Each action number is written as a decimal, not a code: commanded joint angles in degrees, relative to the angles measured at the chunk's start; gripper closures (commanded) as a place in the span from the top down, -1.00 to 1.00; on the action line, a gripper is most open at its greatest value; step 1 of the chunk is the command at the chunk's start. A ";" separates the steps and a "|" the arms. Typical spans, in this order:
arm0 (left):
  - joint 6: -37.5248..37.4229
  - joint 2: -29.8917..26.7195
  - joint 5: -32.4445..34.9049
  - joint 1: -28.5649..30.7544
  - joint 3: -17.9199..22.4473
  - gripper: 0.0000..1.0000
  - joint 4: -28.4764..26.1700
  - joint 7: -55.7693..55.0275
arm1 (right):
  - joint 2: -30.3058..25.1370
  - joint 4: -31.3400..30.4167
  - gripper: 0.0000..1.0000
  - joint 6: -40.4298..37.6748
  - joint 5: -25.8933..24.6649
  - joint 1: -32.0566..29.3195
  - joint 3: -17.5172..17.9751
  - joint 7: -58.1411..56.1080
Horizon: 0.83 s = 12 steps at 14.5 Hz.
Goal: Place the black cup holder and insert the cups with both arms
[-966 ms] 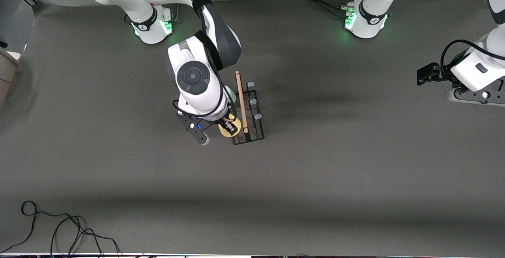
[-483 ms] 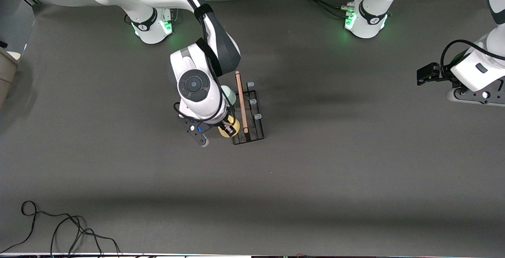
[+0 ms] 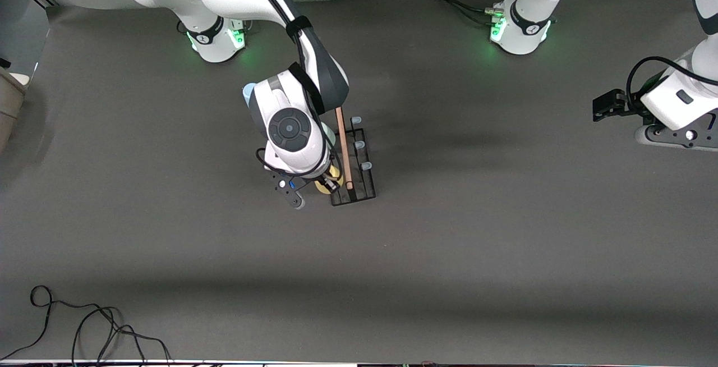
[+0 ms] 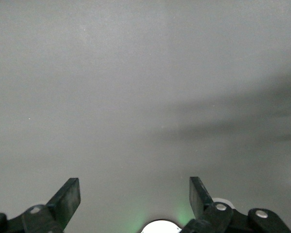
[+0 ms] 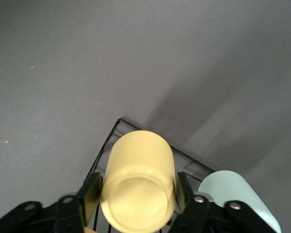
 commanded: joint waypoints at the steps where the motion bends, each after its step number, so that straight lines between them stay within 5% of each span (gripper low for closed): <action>1: -1.07 0.46 0.32 0.11 -0.10 0.99 1.26 0.45 | -3.49 0.98 1.00 -1.37 0.24 0.10 -0.85 -0.03; 6: -0.98 0.46 0.32 0.20 -0.10 0.99 1.26 0.45 | -10.79 6.43 1.00 -14.72 -4.92 0.28 -1.91 -0.20; 12: -0.98 0.46 0.32 0.20 -0.01 0.99 1.26 0.45 | -26.24 1.80 1.00 -22.38 -9.95 -1.82 -1.20 -17.13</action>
